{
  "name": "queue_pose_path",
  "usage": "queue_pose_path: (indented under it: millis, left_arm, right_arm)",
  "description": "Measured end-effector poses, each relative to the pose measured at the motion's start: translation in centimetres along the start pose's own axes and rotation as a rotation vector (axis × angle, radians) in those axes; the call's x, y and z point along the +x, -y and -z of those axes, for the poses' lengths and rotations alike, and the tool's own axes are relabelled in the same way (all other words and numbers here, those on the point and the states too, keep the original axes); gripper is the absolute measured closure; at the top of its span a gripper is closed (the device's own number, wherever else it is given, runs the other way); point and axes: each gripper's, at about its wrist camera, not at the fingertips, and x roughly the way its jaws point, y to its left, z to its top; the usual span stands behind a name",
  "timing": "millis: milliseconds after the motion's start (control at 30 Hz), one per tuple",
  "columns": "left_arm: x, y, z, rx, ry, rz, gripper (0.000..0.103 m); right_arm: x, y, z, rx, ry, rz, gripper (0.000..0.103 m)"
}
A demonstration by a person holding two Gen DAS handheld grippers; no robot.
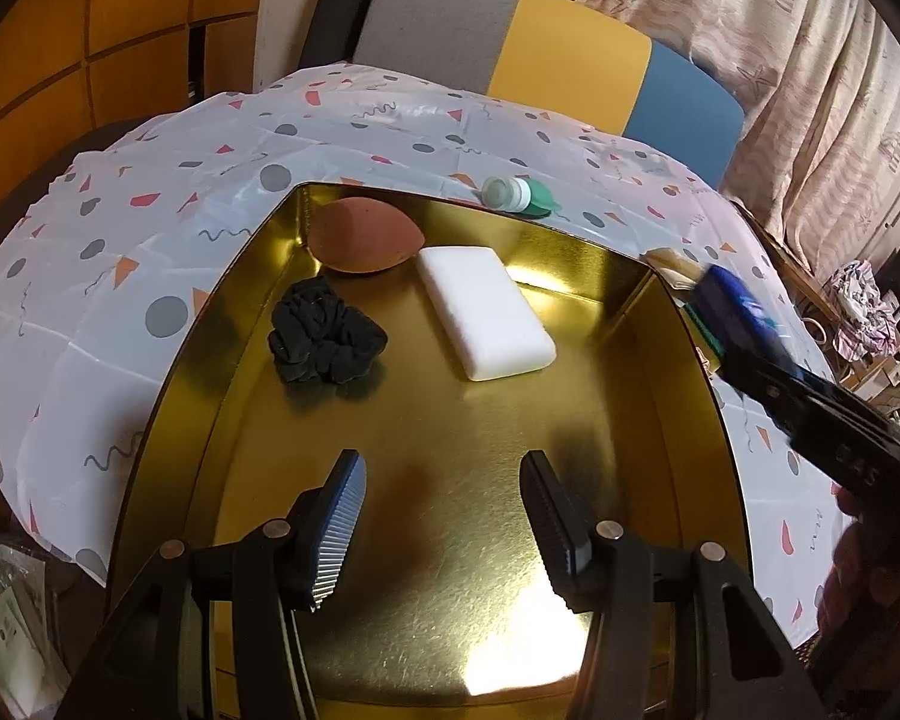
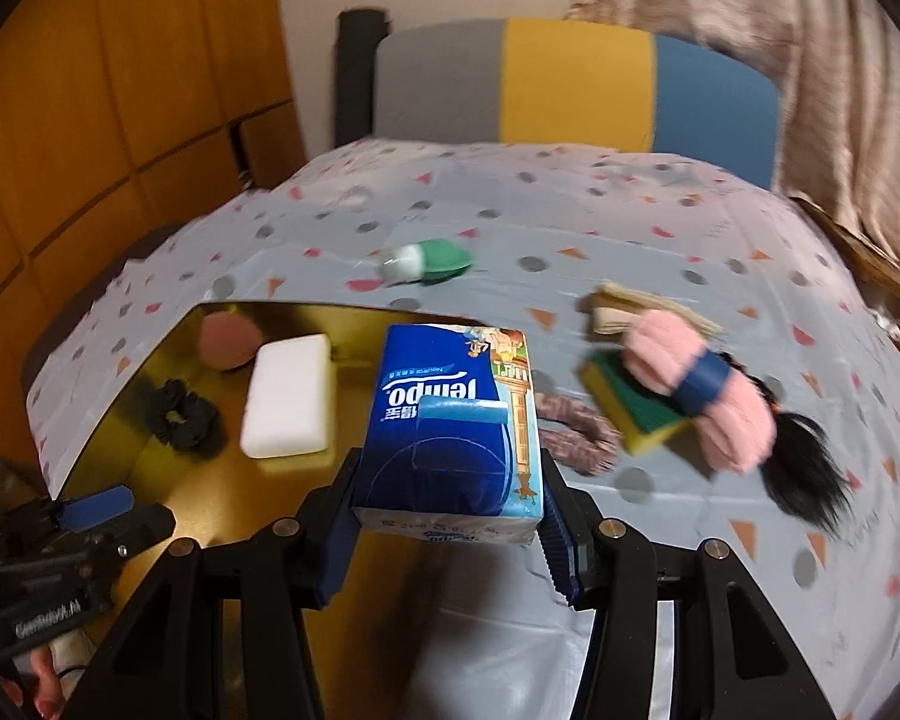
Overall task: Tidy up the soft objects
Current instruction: 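Carry the tissue pack into the gold tray and open the right tool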
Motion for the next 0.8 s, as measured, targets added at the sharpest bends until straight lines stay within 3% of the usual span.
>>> queue_pose_path:
  millis: [300, 567, 800]
  left_arm:
    - [0.0, -0.4, 0.0, -0.012, -0.005, 0.007, 0.049]
    - [-0.2, -0.5, -0.2, -0.018, -0.002, 0.012, 0.049]
    - [-0.3, -0.3, 0.0, -0.012, -0.002, 0.013, 0.049]
  right_arm:
    - [4.7, -3.0, -2.2, -0.118, -0.089, -0.008, 0.05]
    - [8.2, -3.8, -3.6, -0.148, -0.17, 0.008, 0.05]
    - [8.2, -3.1, -4.2, -0.122, -0.15, -0.005, 0.047]
